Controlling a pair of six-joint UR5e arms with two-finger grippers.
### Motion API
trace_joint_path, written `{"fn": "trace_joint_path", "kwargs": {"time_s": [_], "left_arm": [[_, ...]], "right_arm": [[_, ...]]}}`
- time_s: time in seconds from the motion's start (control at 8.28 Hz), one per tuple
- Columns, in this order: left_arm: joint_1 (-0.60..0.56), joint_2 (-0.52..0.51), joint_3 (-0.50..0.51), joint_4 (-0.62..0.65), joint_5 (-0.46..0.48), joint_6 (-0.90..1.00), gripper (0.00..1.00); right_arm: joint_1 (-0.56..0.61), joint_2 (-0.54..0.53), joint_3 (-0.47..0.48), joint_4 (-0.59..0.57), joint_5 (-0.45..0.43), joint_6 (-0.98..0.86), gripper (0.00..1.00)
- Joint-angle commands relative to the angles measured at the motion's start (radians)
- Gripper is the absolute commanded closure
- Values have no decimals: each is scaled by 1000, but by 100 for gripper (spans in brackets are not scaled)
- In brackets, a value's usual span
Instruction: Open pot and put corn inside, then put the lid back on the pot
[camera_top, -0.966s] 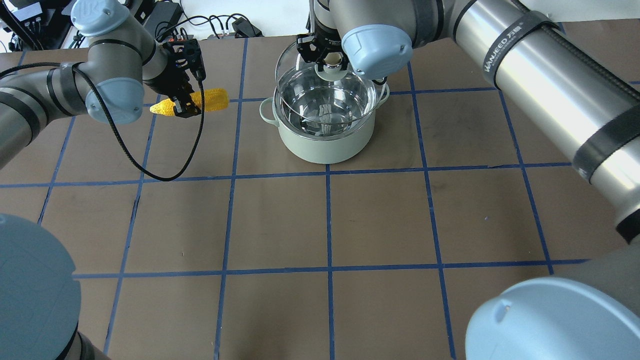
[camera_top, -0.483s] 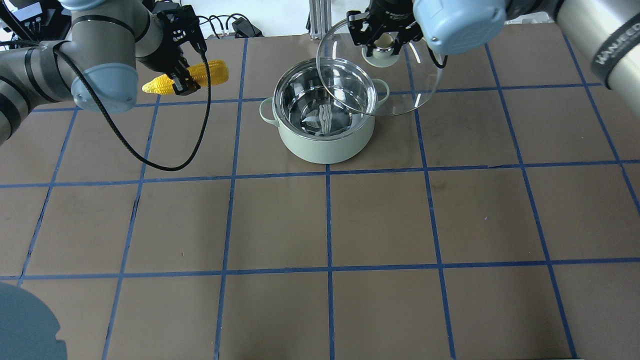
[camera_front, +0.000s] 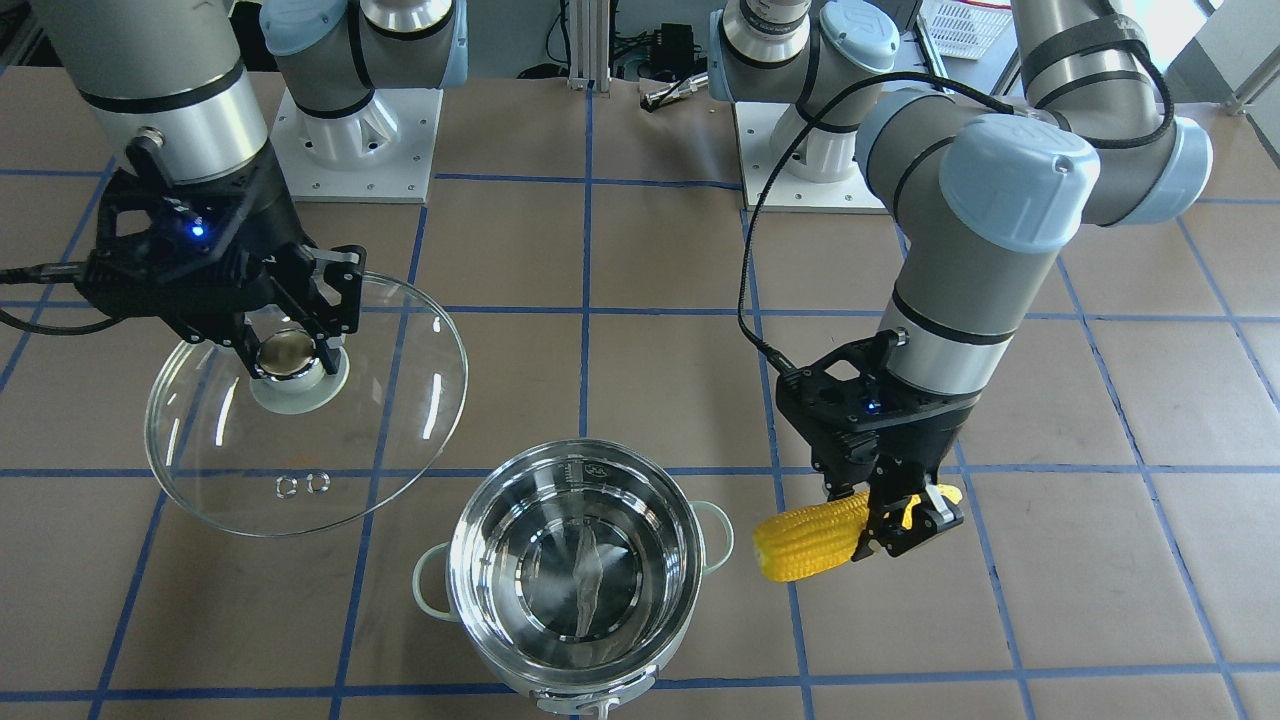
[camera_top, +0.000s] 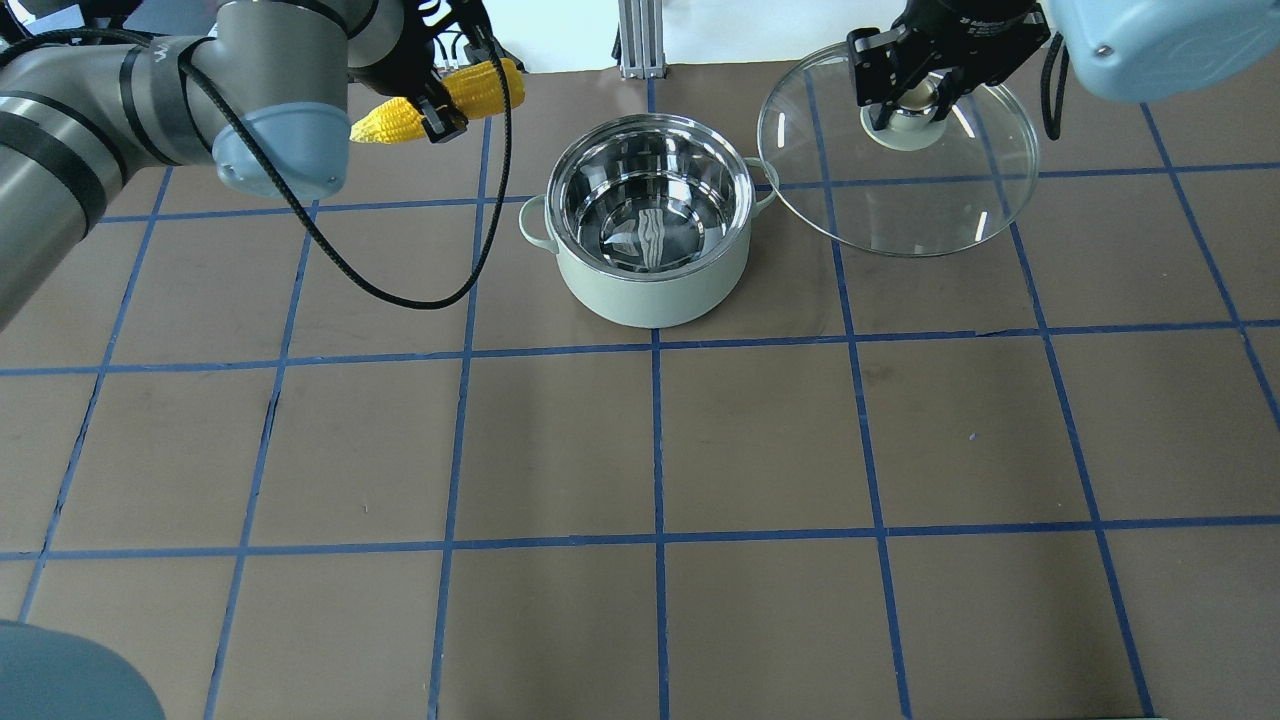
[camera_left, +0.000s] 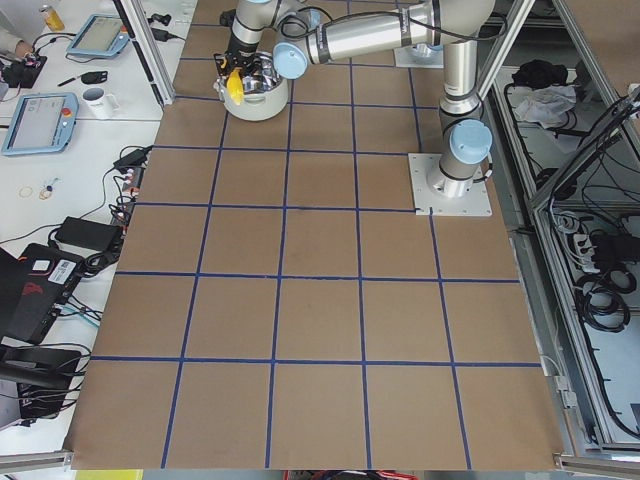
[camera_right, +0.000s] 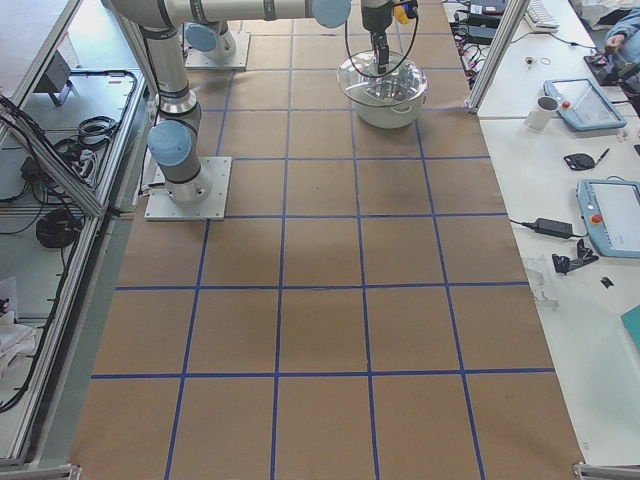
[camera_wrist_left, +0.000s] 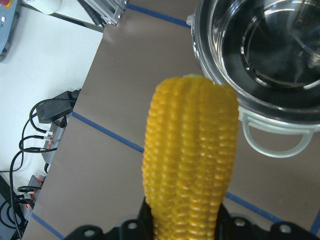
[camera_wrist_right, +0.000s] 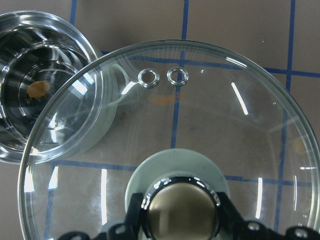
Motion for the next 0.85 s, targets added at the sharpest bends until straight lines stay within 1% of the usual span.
{"fn": "trace_joint_path", "kwargs": {"time_s": [0.0,0.24,0.36,0.72], "left_arm": [[-97,-59,5,77,-6,-51,100],[-192,-120,8,147,0,-44,100],[-226,-133,10,152,5,-42,100],[-240,-168,16,180,-9,-29,100]], "right_arm": [[-23,-17,27,19,1,-37,67],[-20,-19,29,16,2,-45,67],[-20,-19,29,15,2,-45,67],[-21,-19,29,14,4,-46,67]]}}
